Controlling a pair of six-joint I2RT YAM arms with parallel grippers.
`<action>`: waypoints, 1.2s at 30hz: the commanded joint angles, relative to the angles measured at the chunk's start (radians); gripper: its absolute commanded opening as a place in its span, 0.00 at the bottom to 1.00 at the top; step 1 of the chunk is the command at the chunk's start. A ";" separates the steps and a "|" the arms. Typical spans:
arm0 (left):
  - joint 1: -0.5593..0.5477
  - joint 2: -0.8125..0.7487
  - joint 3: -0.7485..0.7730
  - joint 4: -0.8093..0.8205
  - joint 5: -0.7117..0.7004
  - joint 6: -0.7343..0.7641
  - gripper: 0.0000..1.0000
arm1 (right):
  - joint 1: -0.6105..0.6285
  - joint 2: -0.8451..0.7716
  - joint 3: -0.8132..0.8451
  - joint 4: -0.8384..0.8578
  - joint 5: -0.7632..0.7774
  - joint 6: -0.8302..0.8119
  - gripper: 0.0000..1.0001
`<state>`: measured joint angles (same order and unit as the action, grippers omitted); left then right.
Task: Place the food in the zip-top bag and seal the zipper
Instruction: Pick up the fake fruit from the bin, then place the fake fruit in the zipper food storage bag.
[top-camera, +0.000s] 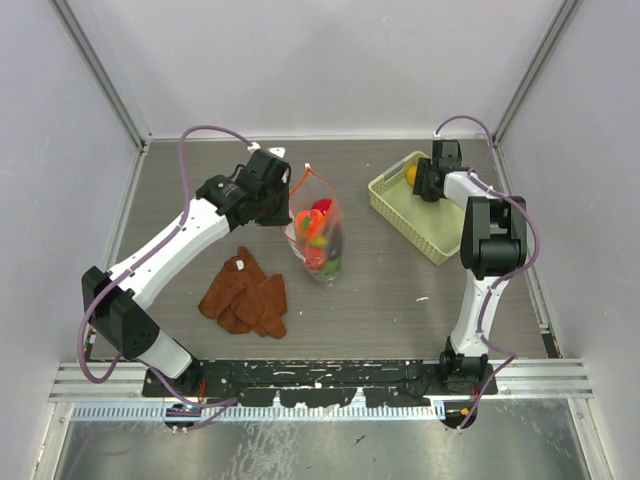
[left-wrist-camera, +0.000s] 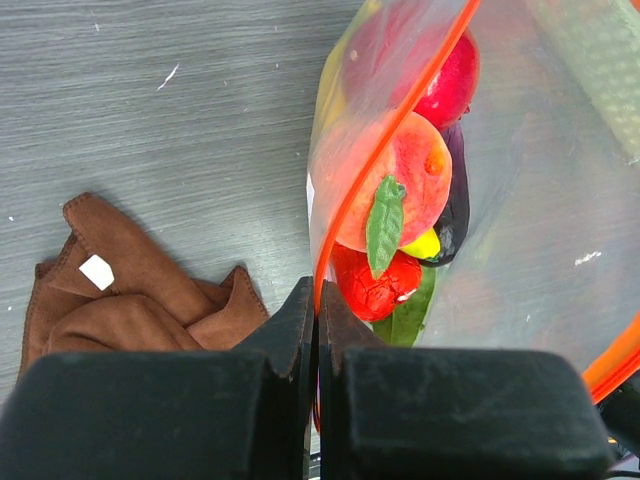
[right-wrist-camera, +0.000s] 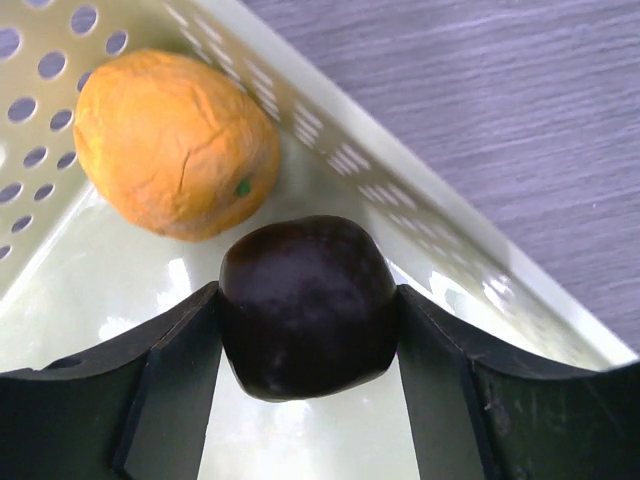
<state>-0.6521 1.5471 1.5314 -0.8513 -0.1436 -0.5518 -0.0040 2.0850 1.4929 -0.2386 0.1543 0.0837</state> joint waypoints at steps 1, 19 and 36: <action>0.006 -0.024 0.046 0.005 -0.007 0.019 0.00 | -0.002 -0.138 -0.037 0.003 -0.023 0.025 0.55; 0.007 -0.023 0.062 0.011 -0.006 0.018 0.00 | 0.136 -0.523 -0.033 -0.308 -0.148 0.154 0.50; 0.005 -0.009 0.082 0.022 0.038 -0.003 0.00 | 0.618 -0.659 0.167 -0.369 -0.071 0.212 0.49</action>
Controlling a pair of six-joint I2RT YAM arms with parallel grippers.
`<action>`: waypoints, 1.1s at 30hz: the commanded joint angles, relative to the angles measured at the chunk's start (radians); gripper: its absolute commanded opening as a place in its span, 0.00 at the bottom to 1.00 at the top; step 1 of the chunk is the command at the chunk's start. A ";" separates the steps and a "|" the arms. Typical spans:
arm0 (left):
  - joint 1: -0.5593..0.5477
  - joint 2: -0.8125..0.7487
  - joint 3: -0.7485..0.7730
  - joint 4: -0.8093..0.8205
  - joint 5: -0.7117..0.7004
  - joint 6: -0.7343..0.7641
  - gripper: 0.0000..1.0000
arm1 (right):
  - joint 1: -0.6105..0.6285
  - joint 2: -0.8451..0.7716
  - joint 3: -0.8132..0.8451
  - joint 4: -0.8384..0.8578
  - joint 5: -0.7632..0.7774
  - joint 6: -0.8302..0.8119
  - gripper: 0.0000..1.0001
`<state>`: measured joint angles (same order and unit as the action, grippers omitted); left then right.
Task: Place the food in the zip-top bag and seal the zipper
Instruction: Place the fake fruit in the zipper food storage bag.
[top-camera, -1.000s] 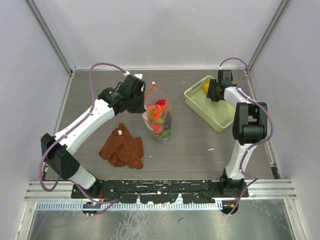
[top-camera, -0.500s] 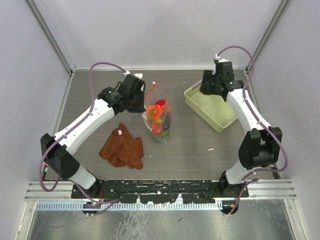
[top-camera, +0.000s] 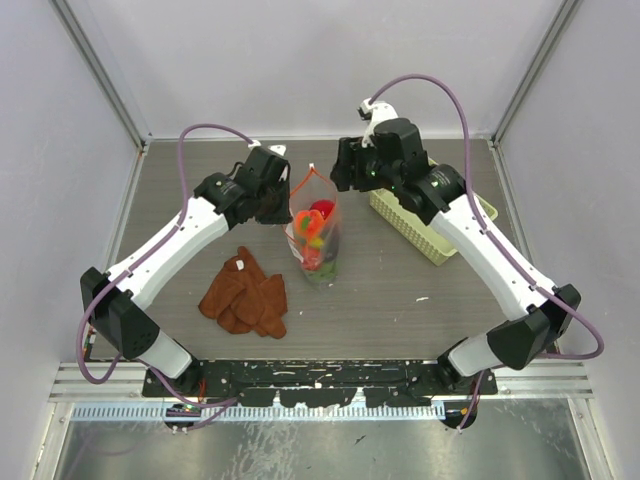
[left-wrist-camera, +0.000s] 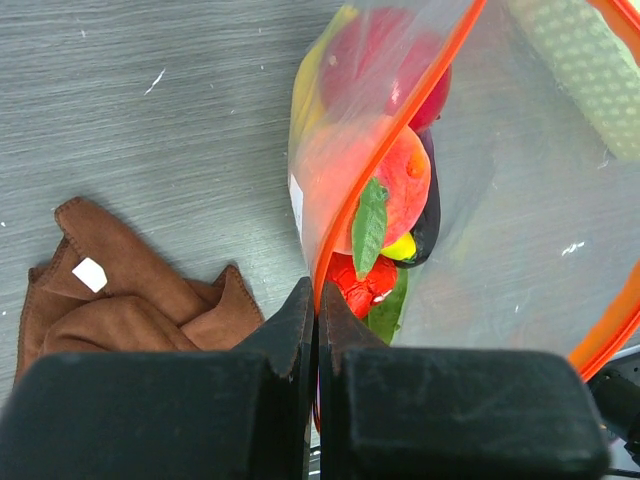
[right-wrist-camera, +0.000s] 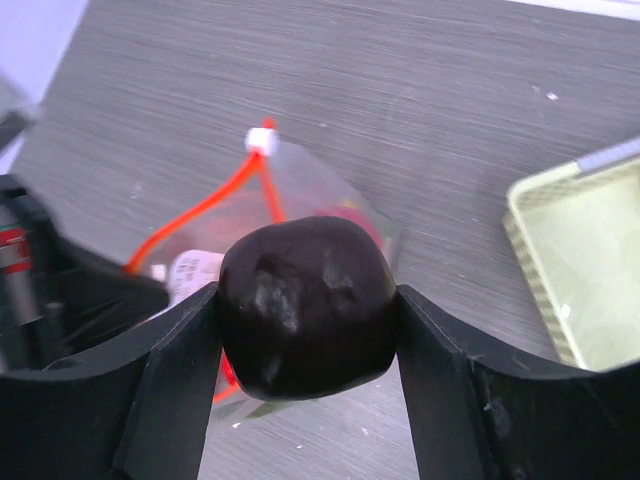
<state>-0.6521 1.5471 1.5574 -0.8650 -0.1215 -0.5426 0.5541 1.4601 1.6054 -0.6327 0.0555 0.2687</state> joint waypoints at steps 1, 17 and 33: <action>0.005 -0.009 0.057 0.035 0.017 -0.013 0.00 | 0.080 -0.034 0.058 0.031 0.027 0.032 0.50; 0.005 -0.005 0.062 0.036 0.028 -0.016 0.00 | 0.159 0.093 0.060 -0.046 -0.133 0.092 0.56; 0.005 -0.004 0.058 0.036 0.023 -0.018 0.00 | 0.167 0.074 0.026 -0.132 -0.205 0.059 0.78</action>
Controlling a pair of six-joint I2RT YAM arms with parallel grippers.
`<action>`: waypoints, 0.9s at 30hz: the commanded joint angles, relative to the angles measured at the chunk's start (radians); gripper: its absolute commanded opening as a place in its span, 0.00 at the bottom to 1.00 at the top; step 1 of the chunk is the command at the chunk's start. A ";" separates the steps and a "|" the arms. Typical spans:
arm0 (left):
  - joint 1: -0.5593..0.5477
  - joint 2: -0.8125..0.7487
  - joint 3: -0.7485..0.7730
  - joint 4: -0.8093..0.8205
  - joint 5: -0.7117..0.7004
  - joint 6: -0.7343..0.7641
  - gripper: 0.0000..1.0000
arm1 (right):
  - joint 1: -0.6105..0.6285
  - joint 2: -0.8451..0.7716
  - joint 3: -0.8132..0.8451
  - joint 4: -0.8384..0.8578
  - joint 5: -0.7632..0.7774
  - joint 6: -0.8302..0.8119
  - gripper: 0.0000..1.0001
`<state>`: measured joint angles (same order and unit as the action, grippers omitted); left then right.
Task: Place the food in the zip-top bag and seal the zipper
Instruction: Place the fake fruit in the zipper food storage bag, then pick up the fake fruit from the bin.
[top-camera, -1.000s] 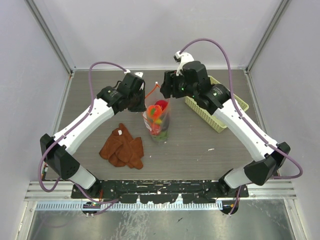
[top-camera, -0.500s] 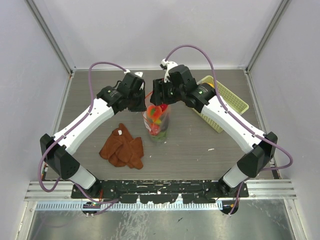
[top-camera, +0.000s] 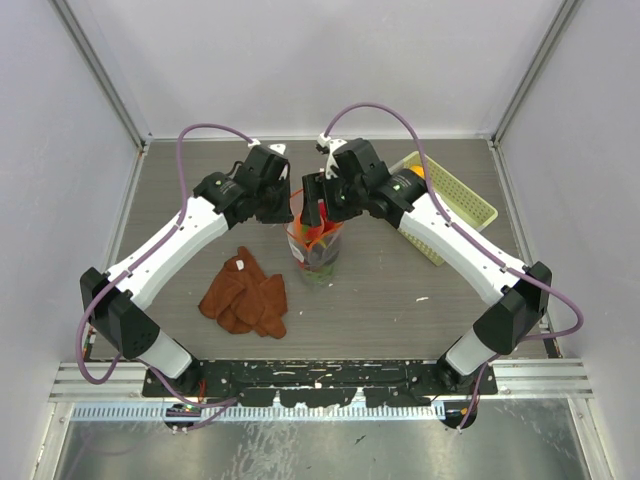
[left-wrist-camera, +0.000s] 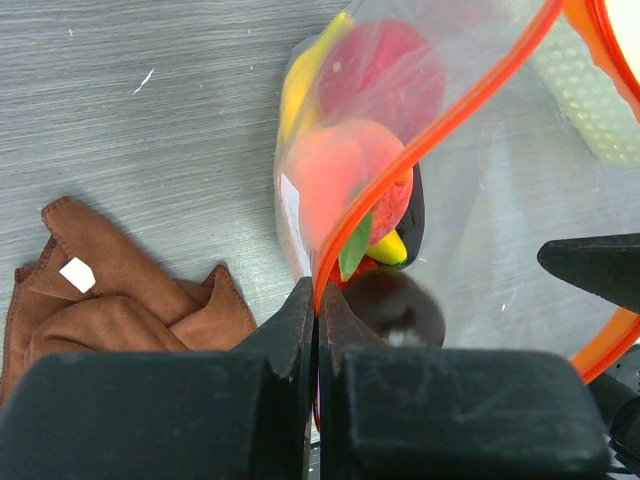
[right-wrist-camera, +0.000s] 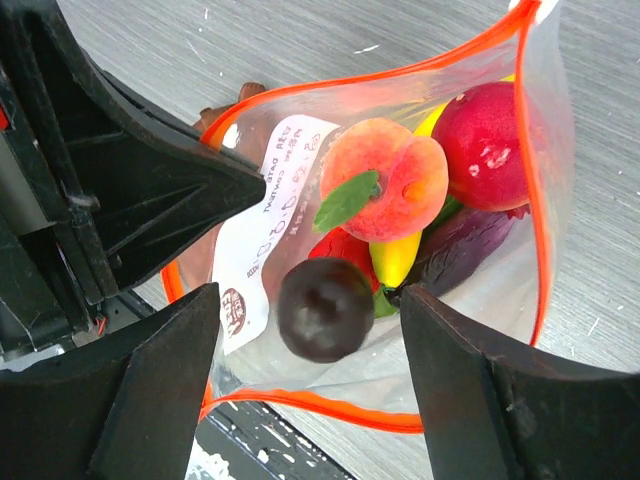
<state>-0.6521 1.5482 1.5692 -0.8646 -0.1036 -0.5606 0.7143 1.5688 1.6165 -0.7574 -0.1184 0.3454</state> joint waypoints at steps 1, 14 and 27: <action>0.007 -0.004 0.045 0.035 0.005 0.001 0.00 | 0.006 -0.036 0.019 -0.010 -0.027 -0.021 0.78; 0.006 -0.009 0.044 0.035 -0.012 0.011 0.00 | -0.054 -0.052 0.136 -0.090 0.039 -0.050 0.81; 0.006 -0.013 0.046 0.017 -0.039 0.020 0.00 | -0.332 -0.115 -0.004 -0.012 0.064 -0.045 0.87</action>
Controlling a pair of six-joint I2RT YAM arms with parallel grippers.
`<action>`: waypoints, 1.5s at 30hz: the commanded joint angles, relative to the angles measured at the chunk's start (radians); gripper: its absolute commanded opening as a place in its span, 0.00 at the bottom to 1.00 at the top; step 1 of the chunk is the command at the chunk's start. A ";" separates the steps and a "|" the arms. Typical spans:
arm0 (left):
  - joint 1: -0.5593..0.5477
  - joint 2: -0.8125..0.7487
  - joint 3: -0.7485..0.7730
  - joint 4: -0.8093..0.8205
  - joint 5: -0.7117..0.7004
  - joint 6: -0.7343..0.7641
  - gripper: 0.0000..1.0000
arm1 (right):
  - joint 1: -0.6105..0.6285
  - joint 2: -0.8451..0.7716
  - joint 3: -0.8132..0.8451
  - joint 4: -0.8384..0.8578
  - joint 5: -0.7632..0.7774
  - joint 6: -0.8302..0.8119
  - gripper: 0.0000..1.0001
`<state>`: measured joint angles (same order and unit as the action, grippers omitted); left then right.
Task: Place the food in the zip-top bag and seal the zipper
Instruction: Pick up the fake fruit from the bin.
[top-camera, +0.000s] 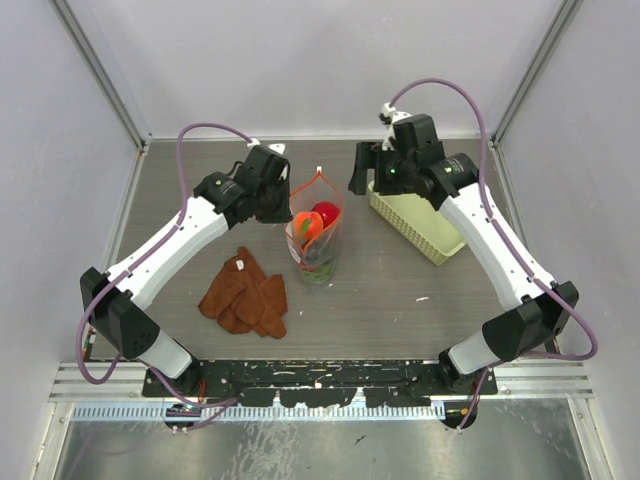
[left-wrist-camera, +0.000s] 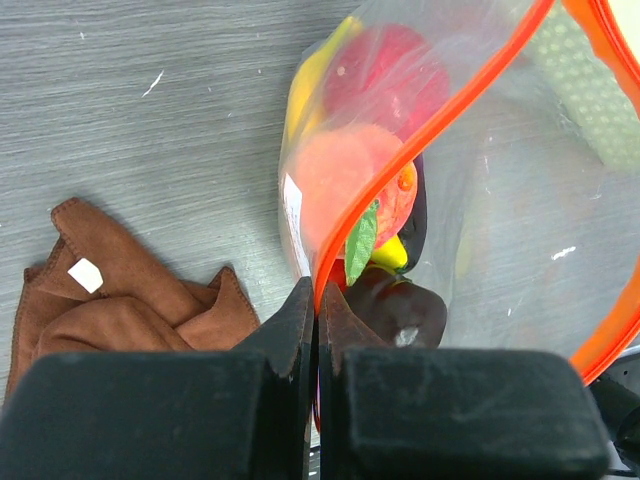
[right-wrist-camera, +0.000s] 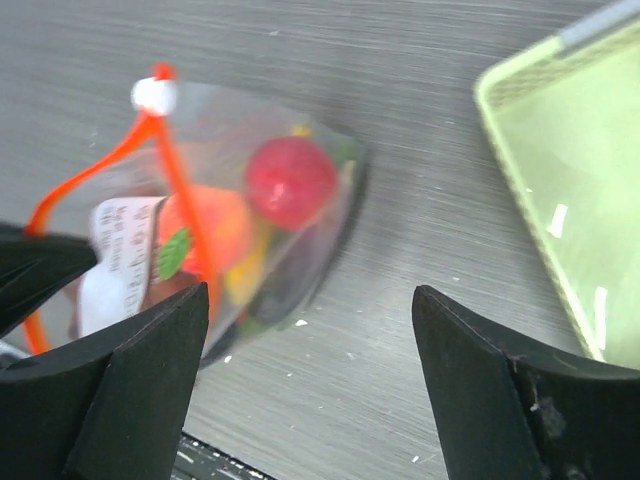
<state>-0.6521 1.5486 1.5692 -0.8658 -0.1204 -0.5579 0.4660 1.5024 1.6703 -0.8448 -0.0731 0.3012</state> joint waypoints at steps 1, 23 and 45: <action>0.006 -0.013 0.046 0.017 -0.022 0.018 0.00 | -0.116 -0.051 -0.081 0.101 0.024 -0.001 0.88; 0.006 0.006 0.045 0.018 0.010 0.026 0.00 | -0.520 0.336 -0.321 0.843 -0.016 0.248 0.80; 0.005 0.015 0.025 0.016 0.028 0.036 0.00 | -0.544 0.634 -0.311 1.156 -0.011 0.559 0.82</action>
<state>-0.6521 1.5700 1.5692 -0.8684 -0.1036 -0.5339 -0.0700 2.1277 1.3724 0.1925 -0.1093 0.7887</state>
